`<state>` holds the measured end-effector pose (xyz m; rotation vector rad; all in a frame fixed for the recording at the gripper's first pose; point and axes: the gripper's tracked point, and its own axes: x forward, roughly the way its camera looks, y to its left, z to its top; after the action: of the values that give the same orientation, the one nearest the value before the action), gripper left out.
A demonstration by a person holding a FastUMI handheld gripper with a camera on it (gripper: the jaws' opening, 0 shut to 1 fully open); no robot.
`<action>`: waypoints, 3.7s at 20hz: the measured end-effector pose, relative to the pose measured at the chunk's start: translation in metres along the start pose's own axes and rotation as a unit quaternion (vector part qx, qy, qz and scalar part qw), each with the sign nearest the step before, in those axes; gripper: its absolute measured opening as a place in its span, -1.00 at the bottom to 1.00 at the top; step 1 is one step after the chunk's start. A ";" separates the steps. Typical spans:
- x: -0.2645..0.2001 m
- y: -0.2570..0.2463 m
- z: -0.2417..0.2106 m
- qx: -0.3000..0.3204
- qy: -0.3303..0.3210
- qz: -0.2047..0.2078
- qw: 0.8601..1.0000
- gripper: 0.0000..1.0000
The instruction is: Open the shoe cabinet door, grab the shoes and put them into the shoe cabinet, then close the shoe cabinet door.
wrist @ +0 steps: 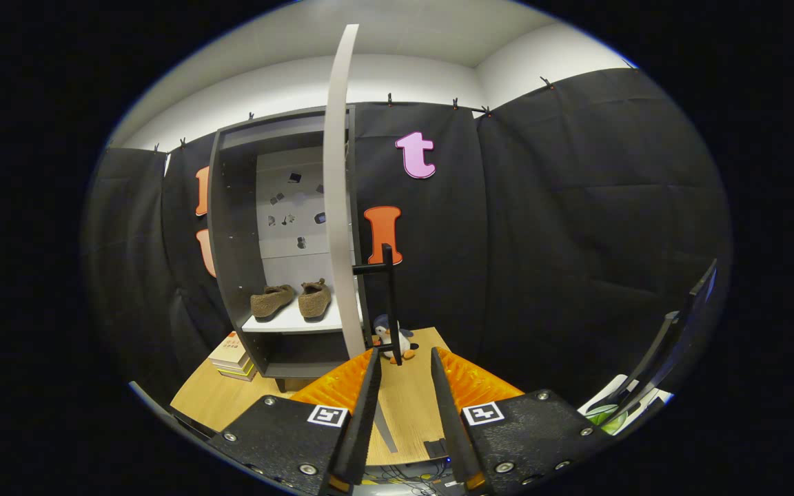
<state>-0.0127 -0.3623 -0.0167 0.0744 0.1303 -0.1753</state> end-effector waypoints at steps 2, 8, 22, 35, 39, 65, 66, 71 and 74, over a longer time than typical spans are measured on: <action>0.017 0.001 -0.011 -0.003 0.009 0.015 1.000 -0.04; 0.049 0.002 -0.028 -0.007 0.025 0.038 0.999 0.04; 0.040 0.089 -0.035 -0.012 0.013 0.138 0.990 0.04; 0.053 0.171 -0.032 -0.021 0.013 0.219 0.975 0.33; 0.065 0.201 -0.031 -0.033 0.010 0.236 0.971 0.41; 0.174 0.385 -0.038 -0.039 -0.046 0.212 0.975 0.84; 0.177 0.389 -0.039 -0.043 -0.050 0.204 0.977 0.85; 0.183 0.395 -0.041 -0.059 -0.062 0.162 0.983 0.89; 0.187 0.394 -0.039 -0.058 -0.067 0.141 0.986 0.89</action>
<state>0.2349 -0.0038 -0.0561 -0.0351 -0.0049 0.1107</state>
